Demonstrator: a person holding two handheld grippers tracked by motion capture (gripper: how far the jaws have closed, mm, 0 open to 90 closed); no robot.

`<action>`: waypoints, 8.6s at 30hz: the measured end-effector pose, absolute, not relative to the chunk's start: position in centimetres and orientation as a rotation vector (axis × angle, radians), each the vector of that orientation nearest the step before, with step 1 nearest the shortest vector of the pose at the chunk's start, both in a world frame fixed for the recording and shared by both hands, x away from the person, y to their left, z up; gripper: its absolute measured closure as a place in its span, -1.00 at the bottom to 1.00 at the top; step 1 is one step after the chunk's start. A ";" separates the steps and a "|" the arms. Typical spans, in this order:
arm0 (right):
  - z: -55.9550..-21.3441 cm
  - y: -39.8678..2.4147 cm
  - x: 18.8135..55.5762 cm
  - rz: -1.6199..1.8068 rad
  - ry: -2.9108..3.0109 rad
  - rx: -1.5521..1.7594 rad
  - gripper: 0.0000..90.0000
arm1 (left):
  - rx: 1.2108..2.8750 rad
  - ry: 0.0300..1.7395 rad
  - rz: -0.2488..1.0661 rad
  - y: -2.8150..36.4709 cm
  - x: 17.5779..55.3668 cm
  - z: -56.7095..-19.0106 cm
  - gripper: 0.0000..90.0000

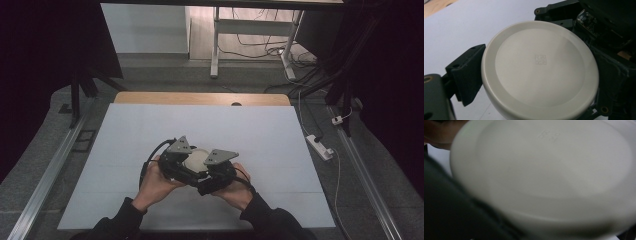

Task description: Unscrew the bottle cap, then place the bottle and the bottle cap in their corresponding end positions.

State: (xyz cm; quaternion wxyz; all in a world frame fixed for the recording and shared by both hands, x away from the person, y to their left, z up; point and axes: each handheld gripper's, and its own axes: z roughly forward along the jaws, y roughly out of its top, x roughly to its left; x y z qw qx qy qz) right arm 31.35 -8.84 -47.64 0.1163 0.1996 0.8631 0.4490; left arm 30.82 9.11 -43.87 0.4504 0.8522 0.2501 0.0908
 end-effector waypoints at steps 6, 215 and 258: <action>-47.5 -9.1 31.4 1.352 2.552 0.552 -0.85 | 2.130 0.507 0.208 10.6 31.0 -43.1 -1.00; -47.0 -9.8 40.9 1.276 2.390 0.791 -0.85 | 2.136 0.509 0.160 8.9 28.7 -49.0 -0.83; -50.0 -8.0 45.2 1.214 2.386 0.827 -0.86 | 2.286 0.502 0.170 6.7 30.7 -53.5 -0.83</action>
